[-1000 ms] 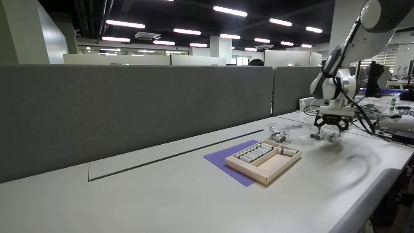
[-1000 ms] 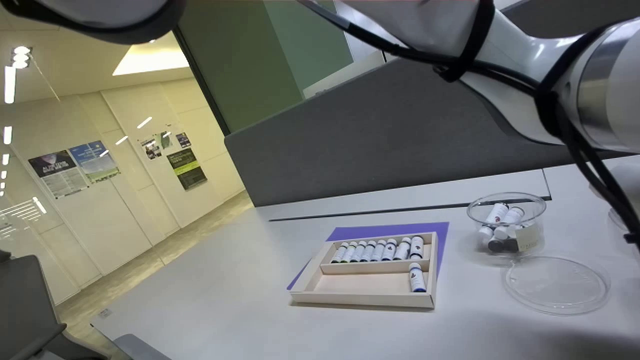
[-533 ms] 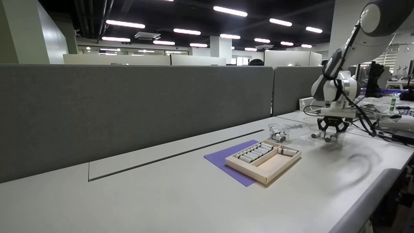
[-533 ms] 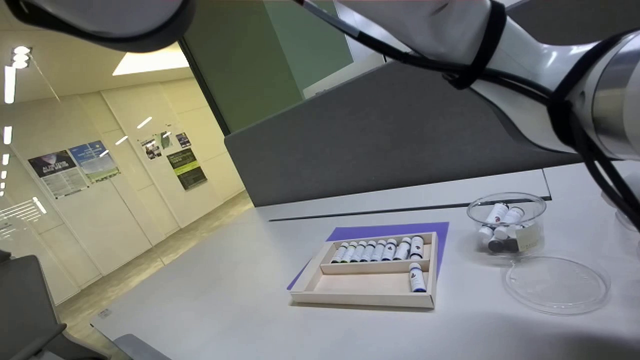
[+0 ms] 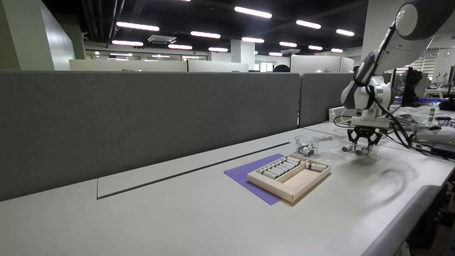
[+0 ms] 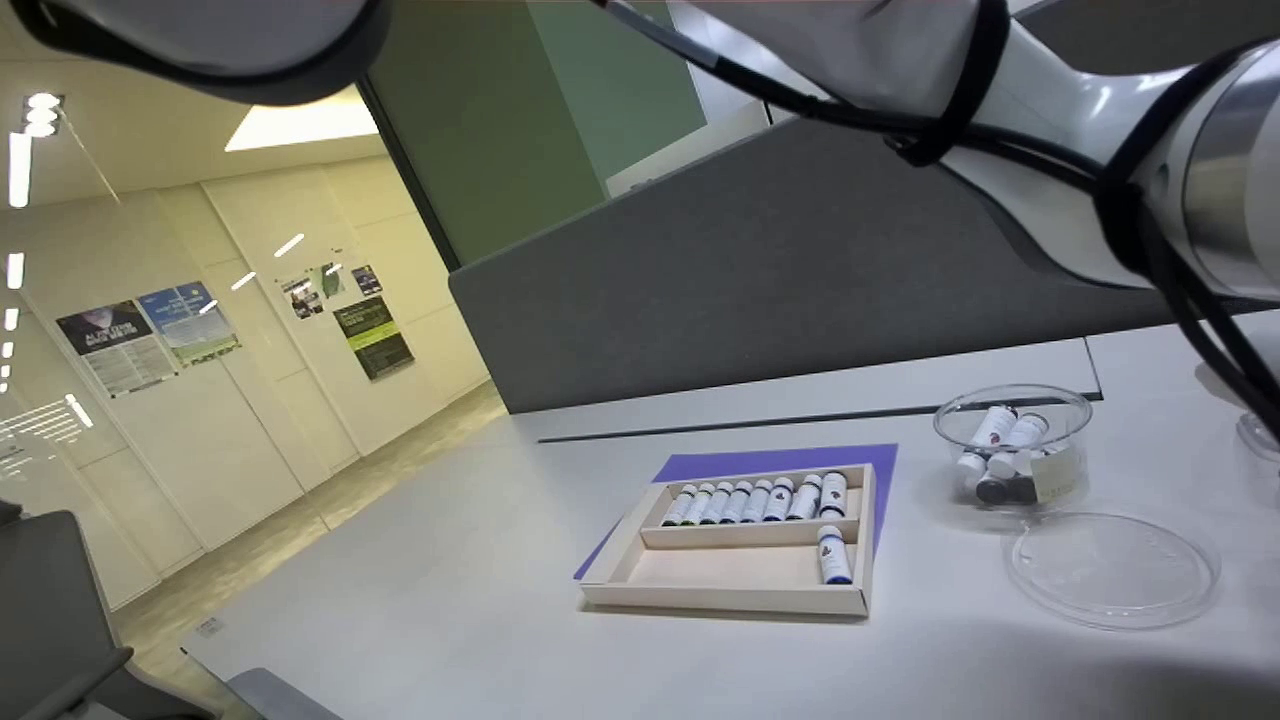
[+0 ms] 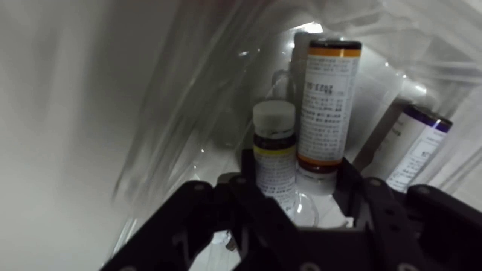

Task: Remove two bottles from the container on the right and place them in the container on the left

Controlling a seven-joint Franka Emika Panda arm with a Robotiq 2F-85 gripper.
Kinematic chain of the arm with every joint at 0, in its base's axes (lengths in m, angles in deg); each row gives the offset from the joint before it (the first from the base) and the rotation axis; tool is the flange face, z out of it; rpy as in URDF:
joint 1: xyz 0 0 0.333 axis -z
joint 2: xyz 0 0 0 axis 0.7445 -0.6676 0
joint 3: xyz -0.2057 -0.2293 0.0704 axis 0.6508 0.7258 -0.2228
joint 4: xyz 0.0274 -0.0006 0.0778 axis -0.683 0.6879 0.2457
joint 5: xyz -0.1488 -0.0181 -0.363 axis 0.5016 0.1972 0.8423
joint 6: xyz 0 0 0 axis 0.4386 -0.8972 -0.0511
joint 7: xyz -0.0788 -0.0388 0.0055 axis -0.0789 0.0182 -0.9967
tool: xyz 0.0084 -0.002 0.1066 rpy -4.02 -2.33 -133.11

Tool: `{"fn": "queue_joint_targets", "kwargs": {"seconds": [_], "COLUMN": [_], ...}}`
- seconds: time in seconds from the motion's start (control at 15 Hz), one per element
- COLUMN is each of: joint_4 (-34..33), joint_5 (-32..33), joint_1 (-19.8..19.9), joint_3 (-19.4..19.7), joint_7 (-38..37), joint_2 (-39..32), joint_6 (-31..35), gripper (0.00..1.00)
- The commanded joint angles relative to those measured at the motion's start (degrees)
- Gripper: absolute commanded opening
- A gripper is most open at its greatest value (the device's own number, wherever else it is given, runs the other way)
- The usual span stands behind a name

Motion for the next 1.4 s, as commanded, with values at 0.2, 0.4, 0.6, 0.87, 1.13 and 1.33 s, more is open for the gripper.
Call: {"fn": "queue_joint_targets", "kwargs": {"seconds": [0.2, 0.4, 0.6, 0.87, 1.13, 1.33], "joint_4": [-1.8, -1.5, -1.3, -0.8, -0.2, -0.1], "joint_5": [0.5, 1.1, 1.4, 1.9, 1.8, 1.4], "joint_1": [-1.7, -2.8, -4.1, -6.7, -9.1, -10.4], "joint_3": [0.6, 1.0, 1.1, 0.2, -1.5, -2.9], "joint_7": [-2.3, -1.9, -1.6, -0.5, 0.8, 1.1], "joint_2": [5.4, 7.7, 9.0, 9.4, 9.0, 8.4], "joint_6": [-9.5, -10.8, -9.3, -6.9, -1.5, 2.1], "gripper": [0.21, 0.21, 0.21, 0.21, 0.21, 0.21]}}
